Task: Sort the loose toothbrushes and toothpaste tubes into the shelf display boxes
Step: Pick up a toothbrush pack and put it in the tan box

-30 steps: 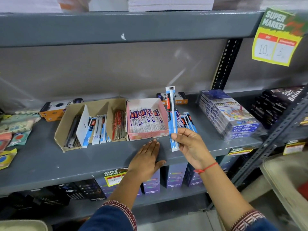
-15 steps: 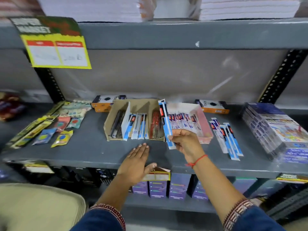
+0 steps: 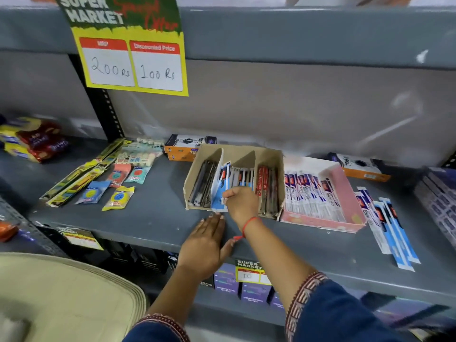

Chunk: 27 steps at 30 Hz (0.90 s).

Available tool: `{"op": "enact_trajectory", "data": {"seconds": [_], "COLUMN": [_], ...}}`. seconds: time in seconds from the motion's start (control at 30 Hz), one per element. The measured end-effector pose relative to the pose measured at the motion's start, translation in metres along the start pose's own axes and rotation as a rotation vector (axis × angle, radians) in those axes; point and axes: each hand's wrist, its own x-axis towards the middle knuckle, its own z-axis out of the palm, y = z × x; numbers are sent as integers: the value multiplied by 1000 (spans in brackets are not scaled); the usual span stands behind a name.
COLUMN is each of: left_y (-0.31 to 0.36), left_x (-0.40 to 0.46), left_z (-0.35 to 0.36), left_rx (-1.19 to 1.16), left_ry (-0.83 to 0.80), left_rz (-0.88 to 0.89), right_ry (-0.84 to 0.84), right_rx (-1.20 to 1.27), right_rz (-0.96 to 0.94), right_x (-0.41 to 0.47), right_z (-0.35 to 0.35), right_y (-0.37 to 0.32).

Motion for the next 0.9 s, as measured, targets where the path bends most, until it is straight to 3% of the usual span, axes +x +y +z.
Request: {"op": "enact_trajectory", "data": {"seconds": [0.33, 0.7, 0.9], "left_y": [-2, -6, -3], "left_x": [-1, 0, 1], "left_z": [0, 8, 12], "left_rx": [22, 48, 30], "left_ry": [-4, 34, 23], "left_rz": [-5, 26, -27], "right_ry": [-103, -35, 97], "right_rx": [-439, -512, -359], "right_rz": [16, -106, -198], "right_x": [27, 2, -23], "right_z": [21, 9, -31], "right_y": [-11, -15, -15]}}
